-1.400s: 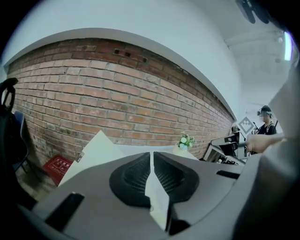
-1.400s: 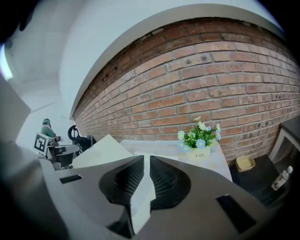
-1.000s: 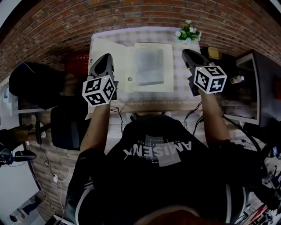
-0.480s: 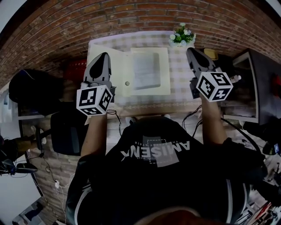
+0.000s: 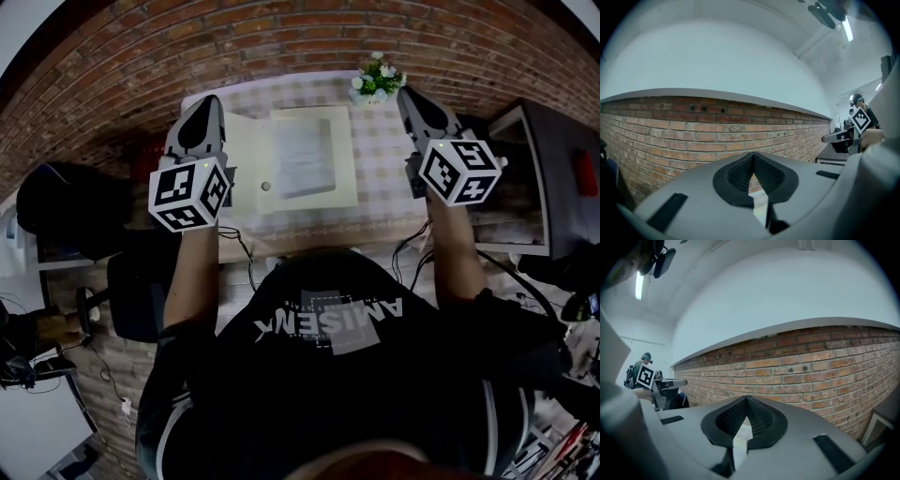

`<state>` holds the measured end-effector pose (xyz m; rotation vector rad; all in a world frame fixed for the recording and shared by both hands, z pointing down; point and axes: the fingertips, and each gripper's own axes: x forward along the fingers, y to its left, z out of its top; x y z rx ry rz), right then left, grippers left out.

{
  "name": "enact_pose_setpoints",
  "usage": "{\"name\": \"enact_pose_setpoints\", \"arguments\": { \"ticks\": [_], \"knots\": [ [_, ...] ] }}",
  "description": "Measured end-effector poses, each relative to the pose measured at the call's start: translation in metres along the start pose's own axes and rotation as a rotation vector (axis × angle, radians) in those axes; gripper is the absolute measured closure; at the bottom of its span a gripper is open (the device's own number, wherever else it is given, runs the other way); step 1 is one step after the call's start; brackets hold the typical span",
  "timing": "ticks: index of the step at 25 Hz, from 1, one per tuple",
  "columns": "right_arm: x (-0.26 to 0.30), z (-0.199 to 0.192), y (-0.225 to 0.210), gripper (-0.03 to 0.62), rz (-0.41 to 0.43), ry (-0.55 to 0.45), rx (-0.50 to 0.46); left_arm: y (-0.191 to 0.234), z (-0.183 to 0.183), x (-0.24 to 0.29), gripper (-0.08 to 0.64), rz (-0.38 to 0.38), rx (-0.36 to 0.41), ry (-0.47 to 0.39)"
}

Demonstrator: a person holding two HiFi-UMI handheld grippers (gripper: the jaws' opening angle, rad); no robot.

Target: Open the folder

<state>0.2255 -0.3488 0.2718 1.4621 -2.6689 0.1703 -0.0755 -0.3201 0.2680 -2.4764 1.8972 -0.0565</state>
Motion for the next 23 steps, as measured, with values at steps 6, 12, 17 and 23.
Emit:
{"name": "enact_pose_setpoints", "arguments": {
  "ticks": [6, 12, 17, 23],
  "knots": [
    [0.000, 0.007, -0.002, 0.551, -0.018, -0.006, -0.009, 0.005, -0.005, 0.013, 0.548, 0.015, -0.033, 0.015],
    [0.001, 0.009, -0.007, 0.551, -0.030, -0.020, -0.003, -0.002, -0.003, 0.023, 0.549, 0.009, -0.036, 0.007],
    [0.004, 0.009, -0.009, 0.551, -0.043, -0.021, -0.006, 0.003, -0.007, 0.023, 0.548, 0.018, -0.056, 0.017],
    [0.009, 0.003, -0.016, 0.551, -0.052, -0.001, -0.002, 0.005, -0.005, 0.026, 0.548, 0.017, -0.094, 0.014]
  ]
}}
